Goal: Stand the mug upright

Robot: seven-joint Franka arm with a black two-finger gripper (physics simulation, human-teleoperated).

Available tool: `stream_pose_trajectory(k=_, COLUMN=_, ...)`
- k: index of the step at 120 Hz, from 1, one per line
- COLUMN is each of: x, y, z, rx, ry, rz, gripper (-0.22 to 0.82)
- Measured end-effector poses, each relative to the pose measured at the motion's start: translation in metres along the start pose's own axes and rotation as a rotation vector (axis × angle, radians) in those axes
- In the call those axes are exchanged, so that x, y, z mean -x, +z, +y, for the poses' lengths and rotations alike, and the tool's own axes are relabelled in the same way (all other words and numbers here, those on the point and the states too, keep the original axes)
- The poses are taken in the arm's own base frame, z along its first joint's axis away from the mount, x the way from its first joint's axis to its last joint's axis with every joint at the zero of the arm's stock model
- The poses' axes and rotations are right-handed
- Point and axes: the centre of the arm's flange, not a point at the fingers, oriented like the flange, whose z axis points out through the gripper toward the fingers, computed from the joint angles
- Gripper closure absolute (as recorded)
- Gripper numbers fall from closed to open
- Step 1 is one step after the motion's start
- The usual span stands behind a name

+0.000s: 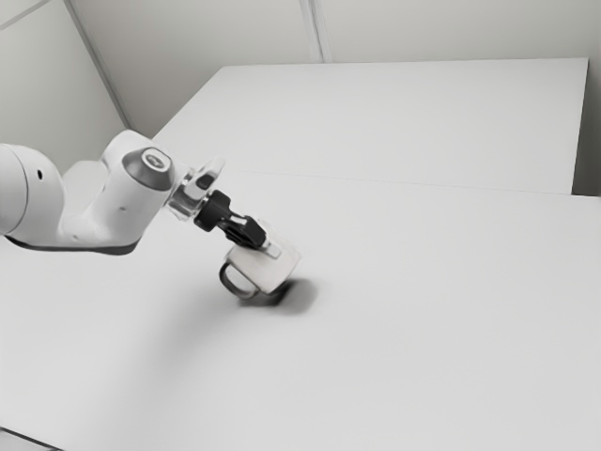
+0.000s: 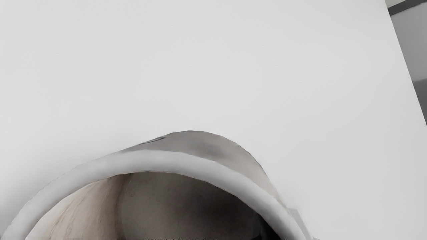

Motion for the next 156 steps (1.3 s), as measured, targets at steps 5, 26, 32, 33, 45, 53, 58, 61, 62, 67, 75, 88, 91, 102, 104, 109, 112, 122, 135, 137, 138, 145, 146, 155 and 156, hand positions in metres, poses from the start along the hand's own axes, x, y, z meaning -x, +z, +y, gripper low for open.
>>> stream_pose_trajectory(k=5, x=0.0, y=0.0, z=0.0, rx=-0.04, ry=0.005, rz=-0.03, gripper=0.79)
stream_pose_trajectory(k=26, x=-0.006, y=0.003, z=0.004, rx=-0.21, ry=0.037, rz=-0.128, gripper=0.79)
stream_pose_trajectory(k=32, x=-0.008, y=0.003, z=0.006, rx=-0.258, ry=0.047, rz=-0.155, gripper=0.79)
stream_pose_trajectory(k=33, x=-0.008, y=0.003, z=0.006, rx=-0.267, ry=0.048, rz=-0.16, gripper=0.79)
stream_pose_trajectory(k=45, x=-0.011, y=0.005, z=0.009, rx=-0.367, ry=0.06, rz=-0.205, gripper=0.79)
stream_pose_trajectory(k=53, x=-0.011, y=0.009, z=0.01, rx=-0.414, ry=0.054, rz=-0.216, gripper=0.79)
stream_pose_trajectory(k=58, x=-0.011, y=0.012, z=0.011, rx=-0.439, ry=0.046, rz=-0.22, gripper=0.79)
stream_pose_trajectory(k=61, x=-0.011, y=0.013, z=0.011, rx=-0.453, ry=0.04, rz=-0.222, gripper=0.79)
stream_pose_trajectory(k=62, x=-0.011, y=0.013, z=0.011, rx=-0.458, ry=0.038, rz=-0.222, gripper=0.79)
stream_pose_trajectory(k=67, x=-0.011, y=0.015, z=0.01, rx=-0.477, ry=0.025, rz=-0.222, gripper=0.79)
stream_pose_trajectory(k=75, x=-0.007, y=0.017, z=0.006, rx=-0.5, ry=-0.007, rz=-0.224, gripper=0.79)
stream_pose_trajectory(k=88, x=0.001, y=0.016, z=0.002, rx=-0.546, ry=-0.047, rz=-0.232, gripper=0.79)
stream_pose_trajectory(k=91, x=0.002, y=0.016, z=0.002, rx=-0.56, ry=-0.052, rz=-0.235, gripper=0.79)
stream_pose_trajectory(k=102, x=0.005, y=0.019, z=0.005, rx=-0.604, ry=-0.069, rz=-0.249, gripper=0.78)
stream_pose_trajectory(k=104, x=0.005, y=0.02, z=0.006, rx=-0.612, ry=-0.071, rz=-0.253, gripper=0.78)
stream_pose_trajectory(k=109, x=0.007, y=0.024, z=0.007, rx=-0.629, ry=-0.08, rz=-0.26, gripper=0.78)
stream_pose_trajectory(k=112, x=0.008, y=0.026, z=0.008, rx=-0.637, ry=-0.086, rz=-0.264, gripper=0.78)
stream_pose_trajectory(k=122, x=0.01, y=0.032, z=0.009, rx=-0.662, ry=-0.11, rz=-0.267, gripper=0.78)
stream_pose_trajectory(k=135, x=0.015, y=0.039, z=0.008, rx=-0.682, ry=-0.152, rz=-0.265, gripper=0.77)
stream_pose_trajectory(k=137, x=0.015, y=0.039, z=0.007, rx=-0.685, ry=-0.159, rz=-0.264, gripper=0.77)
stream_pose_trajectory(k=138, x=0.015, y=0.039, z=0.007, rx=-0.686, ry=-0.162, rz=-0.263, gripper=0.77)
stream_pose_trajectory(k=145, x=0.016, y=0.039, z=0.006, rx=-0.694, ry=-0.186, rz=-0.254, gripper=0.77)
stream_pose_trajectory(k=146, x=0.016, y=0.039, z=0.006, rx=-0.695, ry=-0.19, rz=-0.253, gripper=0.77)
stream_pose_trajectory(k=155, x=0.018, y=0.04, z=0.004, rx=-0.703, ry=-0.22, rz=-0.246, gripper=0.77)
stream_pose_trajectory(k=156, x=0.018, y=0.04, z=0.004, rx=-0.704, ry=-0.223, rz=-0.245, gripper=0.77)
